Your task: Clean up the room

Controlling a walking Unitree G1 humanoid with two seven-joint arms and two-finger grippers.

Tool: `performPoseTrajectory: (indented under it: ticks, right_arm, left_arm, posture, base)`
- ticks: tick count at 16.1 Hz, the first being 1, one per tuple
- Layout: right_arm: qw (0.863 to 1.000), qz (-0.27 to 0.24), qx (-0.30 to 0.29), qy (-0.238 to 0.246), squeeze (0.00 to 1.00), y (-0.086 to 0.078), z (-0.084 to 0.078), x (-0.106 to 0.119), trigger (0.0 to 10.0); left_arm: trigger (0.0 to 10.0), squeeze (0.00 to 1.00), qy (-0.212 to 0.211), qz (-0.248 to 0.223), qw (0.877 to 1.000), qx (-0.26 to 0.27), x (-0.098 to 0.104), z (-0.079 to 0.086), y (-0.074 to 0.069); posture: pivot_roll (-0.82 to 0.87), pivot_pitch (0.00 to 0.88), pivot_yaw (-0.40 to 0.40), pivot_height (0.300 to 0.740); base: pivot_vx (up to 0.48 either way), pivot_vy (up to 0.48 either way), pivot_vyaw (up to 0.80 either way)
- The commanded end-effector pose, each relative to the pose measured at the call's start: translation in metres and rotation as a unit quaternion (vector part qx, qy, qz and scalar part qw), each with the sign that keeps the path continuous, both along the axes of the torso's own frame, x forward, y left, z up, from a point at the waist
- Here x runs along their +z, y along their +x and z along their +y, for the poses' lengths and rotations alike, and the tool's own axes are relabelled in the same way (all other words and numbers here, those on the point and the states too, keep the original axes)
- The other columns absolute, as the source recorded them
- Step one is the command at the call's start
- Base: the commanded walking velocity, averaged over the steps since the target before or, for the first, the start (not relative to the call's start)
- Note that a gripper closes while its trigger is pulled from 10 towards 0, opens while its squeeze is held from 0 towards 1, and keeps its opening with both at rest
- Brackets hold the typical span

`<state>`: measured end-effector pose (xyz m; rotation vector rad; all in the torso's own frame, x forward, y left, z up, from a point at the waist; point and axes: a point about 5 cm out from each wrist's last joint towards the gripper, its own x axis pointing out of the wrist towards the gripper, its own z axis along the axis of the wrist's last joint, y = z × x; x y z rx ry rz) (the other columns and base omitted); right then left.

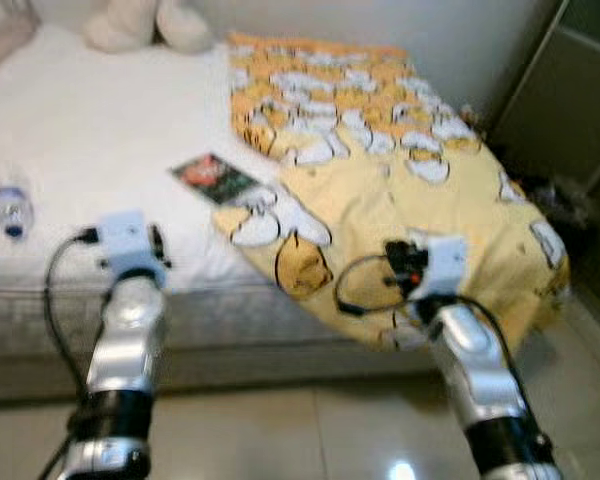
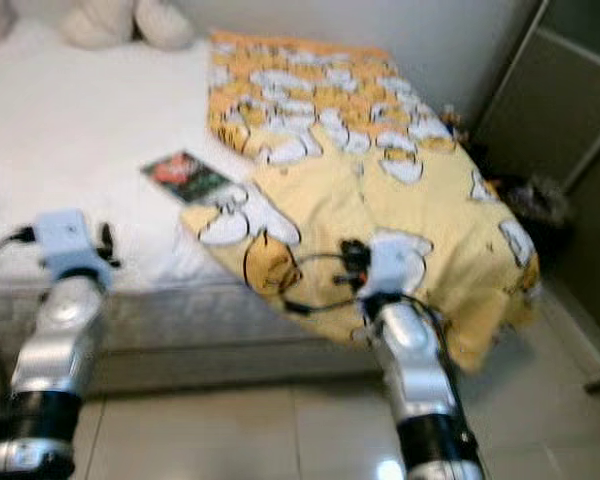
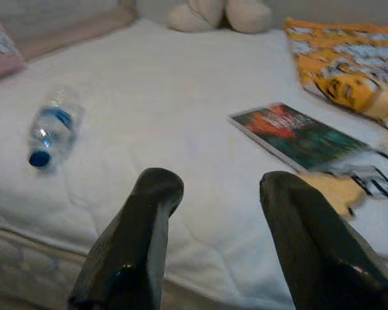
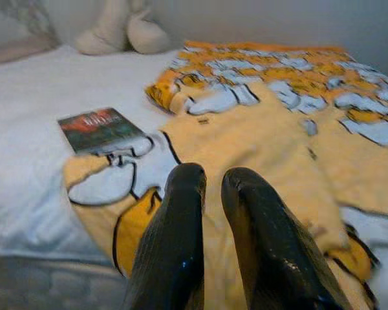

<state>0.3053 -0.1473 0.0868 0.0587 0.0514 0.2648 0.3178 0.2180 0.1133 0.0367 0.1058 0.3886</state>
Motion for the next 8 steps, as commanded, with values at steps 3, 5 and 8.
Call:
performPoseTrajectory:
  ticks: [3,5,8]
  right_arm:
    - [0.999,0.003,-0.025,-0.022,0.29,0.0013,-0.0136,0.0002,10.0]
    - [1.000,0.002,-0.024,-0.020,0.27,0.0009,-0.0136,0.0007,10.0]
    - [0.999,0.001,-0.038,-0.013,0.29,-0.0016,-0.0190,0.0003,10.0]
  left_arm:
    - [10.0,0.00,-0.002,-0.014,0.999,-0.035,0.0061,-0.0156,0.0090]
    - [10.0,0.00,-0.007,-0.022,0.999,-0.031,0.0077,-0.0147,0.0085]
    - [10.0,0.00,-0.009,-0.024,0.999,-0.035,0.0062,-0.0163,0.0063]
  posture:
    - [-0.04,0.000,-0.057,0.740]
    - [-0.03,0.000,-0.055,0.740]
    - [-0.04,0.000,-0.055,0.740]
  base:
    - [0.480,0.000,0.20]
    - [0.480,0.000,0.00]
    - [0.480,0.000,0.15]
